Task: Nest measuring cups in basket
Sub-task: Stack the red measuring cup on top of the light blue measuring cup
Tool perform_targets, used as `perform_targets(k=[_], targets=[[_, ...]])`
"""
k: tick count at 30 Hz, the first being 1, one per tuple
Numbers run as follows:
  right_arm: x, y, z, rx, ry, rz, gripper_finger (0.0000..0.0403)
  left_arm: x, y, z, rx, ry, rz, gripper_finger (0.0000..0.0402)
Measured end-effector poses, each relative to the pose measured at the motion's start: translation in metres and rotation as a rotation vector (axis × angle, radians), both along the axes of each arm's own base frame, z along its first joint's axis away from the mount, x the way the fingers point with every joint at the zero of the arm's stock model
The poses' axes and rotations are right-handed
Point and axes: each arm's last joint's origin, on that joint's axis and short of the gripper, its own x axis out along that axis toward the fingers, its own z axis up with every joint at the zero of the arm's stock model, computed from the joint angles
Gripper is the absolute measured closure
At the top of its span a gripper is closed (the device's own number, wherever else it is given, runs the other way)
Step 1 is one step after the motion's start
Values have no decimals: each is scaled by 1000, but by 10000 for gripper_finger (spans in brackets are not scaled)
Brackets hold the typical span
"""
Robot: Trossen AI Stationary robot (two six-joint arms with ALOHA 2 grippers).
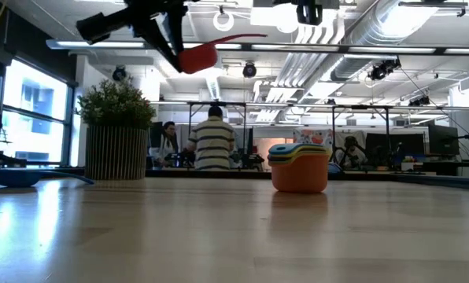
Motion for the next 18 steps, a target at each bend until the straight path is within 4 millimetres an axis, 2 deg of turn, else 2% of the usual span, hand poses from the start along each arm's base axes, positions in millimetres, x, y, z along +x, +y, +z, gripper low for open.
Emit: perform_targets(k=[6,18], targets=[[15,-3,-24,46,121,43,297,9,10,3,55,-10,-59,393],[39,2,-40,64,104,124,282,21,29,7,134,-30,-112,396]])
